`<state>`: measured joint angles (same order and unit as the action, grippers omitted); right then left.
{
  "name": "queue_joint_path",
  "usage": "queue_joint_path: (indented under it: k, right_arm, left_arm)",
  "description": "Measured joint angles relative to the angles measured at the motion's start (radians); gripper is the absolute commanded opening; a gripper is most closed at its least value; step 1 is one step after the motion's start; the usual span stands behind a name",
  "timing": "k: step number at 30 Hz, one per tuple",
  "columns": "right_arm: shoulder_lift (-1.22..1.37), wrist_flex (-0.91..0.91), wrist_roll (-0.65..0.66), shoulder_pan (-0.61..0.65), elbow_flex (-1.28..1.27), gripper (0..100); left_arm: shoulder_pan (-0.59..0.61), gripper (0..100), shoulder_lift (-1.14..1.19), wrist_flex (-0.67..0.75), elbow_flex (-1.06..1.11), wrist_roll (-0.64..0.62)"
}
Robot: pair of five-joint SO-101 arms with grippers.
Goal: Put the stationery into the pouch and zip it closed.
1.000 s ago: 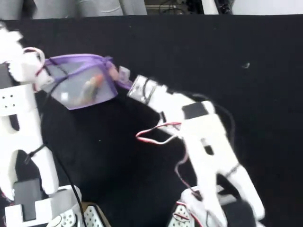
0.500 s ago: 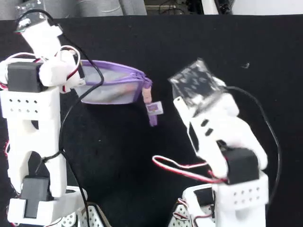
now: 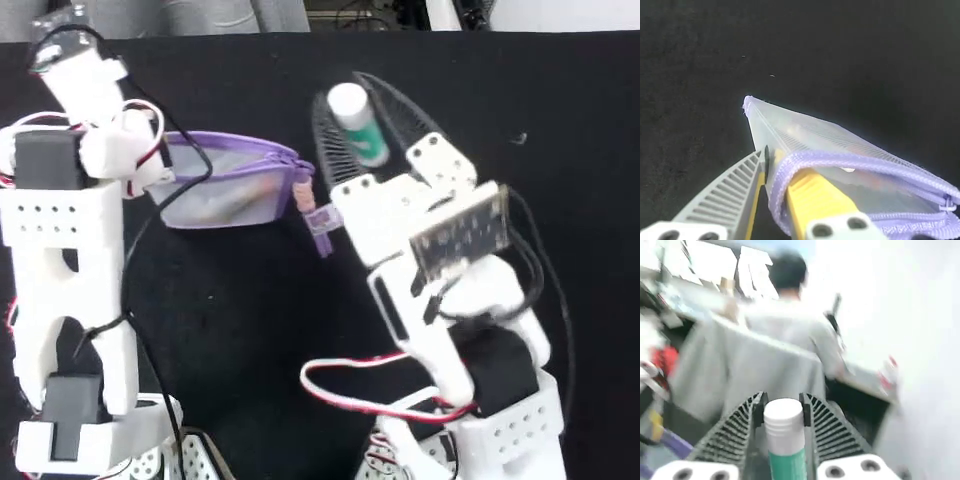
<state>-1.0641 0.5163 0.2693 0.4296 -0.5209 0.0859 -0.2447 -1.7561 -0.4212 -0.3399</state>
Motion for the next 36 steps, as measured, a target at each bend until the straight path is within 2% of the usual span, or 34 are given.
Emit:
queue_joint_path:
  k: [6,12,16,20,24,30,36]
  right_arm:
    - [0.000,-0.193,-0.003,0.166,-0.012,1.1]
    - [0.000,-0.473,-0.041,0.253,-0.180,1.1]
    - [0.000,-0.651,-0.210,0.252,-0.315,1.1]
    - [0.028,-0.825,-0.387,0.175,-0.419,1.1]
    - [0.126,-0.885,-0.508,0.104,-0.420,1.1]
    - [0.278,-0.931,-0.624,0.094,-0.420,1.1]
    - [0.313,-1.002,-0.647,0.092,-0.420,1.1]
  left_arm:
    - [0.052,3,0.000,0.000,0.006,0.000]
    - [0.054,3,-0.002,0.000,0.048,0.000]
    - [0.054,3,-0.002,0.000,0.048,0.000]
    - [0.054,3,-0.002,0.000,0.048,0.000]
    - [0.054,3,-0.002,0.000,0.048,0.000]
    - [0.054,3,-0.002,0.000,0.048,0.000]
    - [0.054,3,-0.002,0.000,0.048,0.000]
